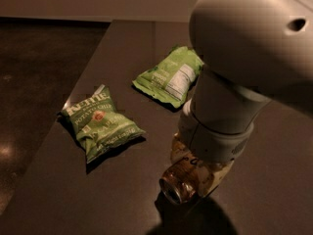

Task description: Pick orange can

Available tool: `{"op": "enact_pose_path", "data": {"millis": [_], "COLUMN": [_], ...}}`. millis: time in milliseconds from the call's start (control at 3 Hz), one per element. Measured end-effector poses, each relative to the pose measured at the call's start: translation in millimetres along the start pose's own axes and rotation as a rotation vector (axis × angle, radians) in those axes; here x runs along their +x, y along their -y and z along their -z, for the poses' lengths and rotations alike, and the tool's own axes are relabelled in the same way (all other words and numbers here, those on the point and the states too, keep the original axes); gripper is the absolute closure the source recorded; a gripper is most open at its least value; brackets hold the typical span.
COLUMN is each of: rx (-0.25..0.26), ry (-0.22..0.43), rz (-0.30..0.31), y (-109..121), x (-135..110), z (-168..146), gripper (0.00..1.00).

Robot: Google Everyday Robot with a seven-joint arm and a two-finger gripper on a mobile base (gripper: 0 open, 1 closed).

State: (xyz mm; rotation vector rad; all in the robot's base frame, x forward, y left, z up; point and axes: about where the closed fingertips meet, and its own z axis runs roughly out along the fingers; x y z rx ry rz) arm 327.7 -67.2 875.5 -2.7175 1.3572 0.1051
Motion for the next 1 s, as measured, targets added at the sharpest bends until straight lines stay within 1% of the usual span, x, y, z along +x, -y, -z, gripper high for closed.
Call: {"op": "enact_pose_path", "data": {"millis": [333, 667, 1000], "rx": [0.040, 0.162, 0.192], "ry": [0.016, 0.021, 0.011], "rz": [-0.031, -0.075, -0.069], "y": [8, 33, 36], "x": [11, 33, 29], "z": [30, 95, 102], "gripper": [1.00, 1.00, 1.00]}}
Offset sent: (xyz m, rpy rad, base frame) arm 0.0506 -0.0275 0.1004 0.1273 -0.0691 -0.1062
